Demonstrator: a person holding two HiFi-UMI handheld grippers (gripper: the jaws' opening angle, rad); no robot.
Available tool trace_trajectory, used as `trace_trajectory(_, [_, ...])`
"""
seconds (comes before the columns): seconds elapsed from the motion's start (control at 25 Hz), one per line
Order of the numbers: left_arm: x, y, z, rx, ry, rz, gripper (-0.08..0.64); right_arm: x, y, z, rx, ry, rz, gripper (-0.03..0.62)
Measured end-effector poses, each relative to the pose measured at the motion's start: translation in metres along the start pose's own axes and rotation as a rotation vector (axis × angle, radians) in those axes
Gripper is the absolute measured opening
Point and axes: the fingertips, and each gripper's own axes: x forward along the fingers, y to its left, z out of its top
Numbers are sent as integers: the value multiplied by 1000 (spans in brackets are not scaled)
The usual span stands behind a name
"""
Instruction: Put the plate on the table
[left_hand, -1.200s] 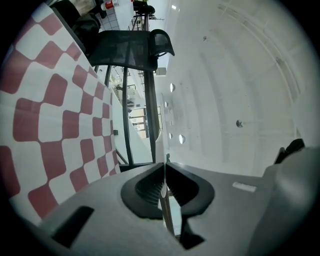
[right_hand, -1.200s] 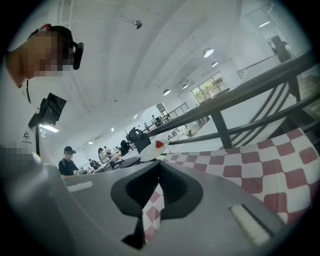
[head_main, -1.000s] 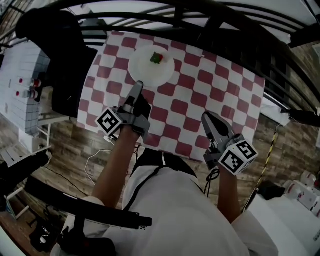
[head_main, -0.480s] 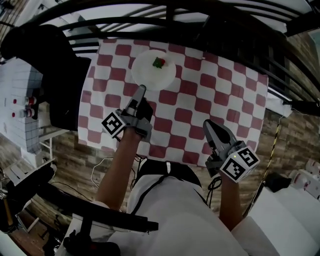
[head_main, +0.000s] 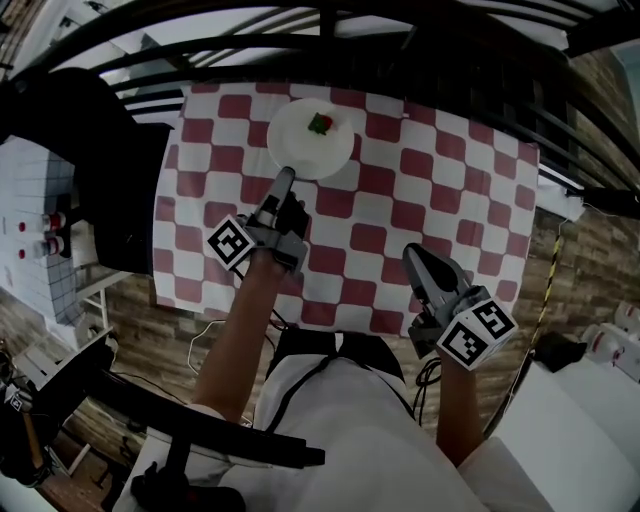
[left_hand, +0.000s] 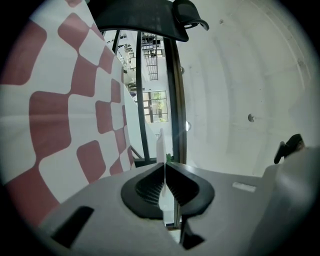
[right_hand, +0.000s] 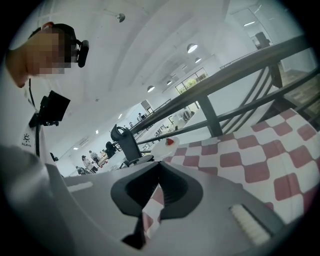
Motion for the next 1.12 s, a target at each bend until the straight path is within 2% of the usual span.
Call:
trace_trajectory(0.44, [39,41,10,-15,29,0,17,14,-17,6,33,0,-52,8])
trace_trajectory(0.64, [54,63,13,-25,15,-10,16,13,-26,-3,52,6,-82,8])
trace_trajectory(1.12, [75,97,18,-57,-34,33,17,13,-47,-14,80,16,-127,8])
